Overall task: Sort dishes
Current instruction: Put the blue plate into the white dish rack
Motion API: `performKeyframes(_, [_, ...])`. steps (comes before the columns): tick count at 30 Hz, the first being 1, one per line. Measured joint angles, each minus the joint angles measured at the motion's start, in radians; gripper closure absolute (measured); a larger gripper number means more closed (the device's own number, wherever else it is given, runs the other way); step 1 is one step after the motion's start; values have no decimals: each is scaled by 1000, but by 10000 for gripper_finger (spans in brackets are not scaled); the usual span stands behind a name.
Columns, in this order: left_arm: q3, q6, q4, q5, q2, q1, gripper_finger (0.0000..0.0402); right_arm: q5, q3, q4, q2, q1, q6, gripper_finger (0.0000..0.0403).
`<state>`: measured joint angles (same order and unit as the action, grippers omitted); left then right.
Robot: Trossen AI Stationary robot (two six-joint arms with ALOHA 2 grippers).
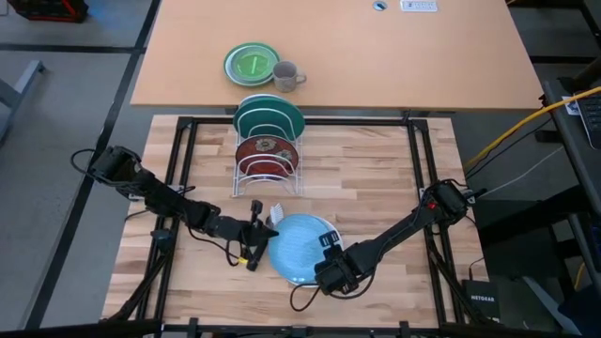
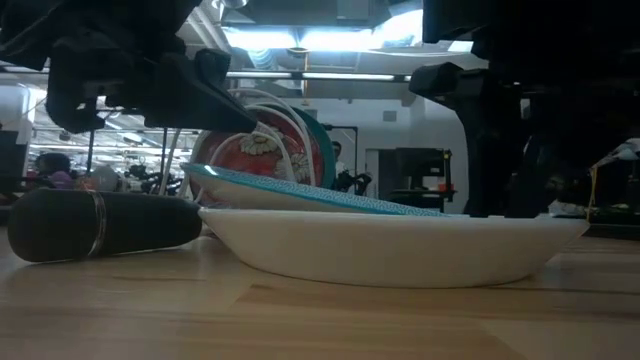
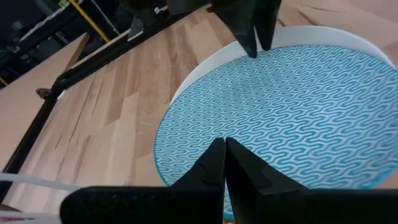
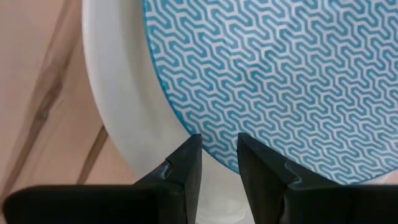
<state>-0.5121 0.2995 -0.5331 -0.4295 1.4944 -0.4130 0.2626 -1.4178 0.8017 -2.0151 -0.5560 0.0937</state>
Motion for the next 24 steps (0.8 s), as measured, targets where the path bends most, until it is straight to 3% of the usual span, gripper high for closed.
performKeyframes(5, [0,-56,0,-37,0,2,389,0,0,-1,0,0,3,295])
performKeyframes(10, [0,-173,1,-90,0,2,320,0,0,-1,0,0,3,295])
performKeyframes(13, [0,-350,0,-102,0,2,271,0,0,-1,0,0,3,295])
performKeyframes(17, [0,-696,19,-88,0,2,227,0,0,-1,0,0,3,295])
performKeyframes(20, [0,-886,74,-33,0,2,217,0,0,-1,0,0,3,295])
performKeyframes(24, [0,-1030,165,40,0,2,218,1,0,-1,2,0,3,295])
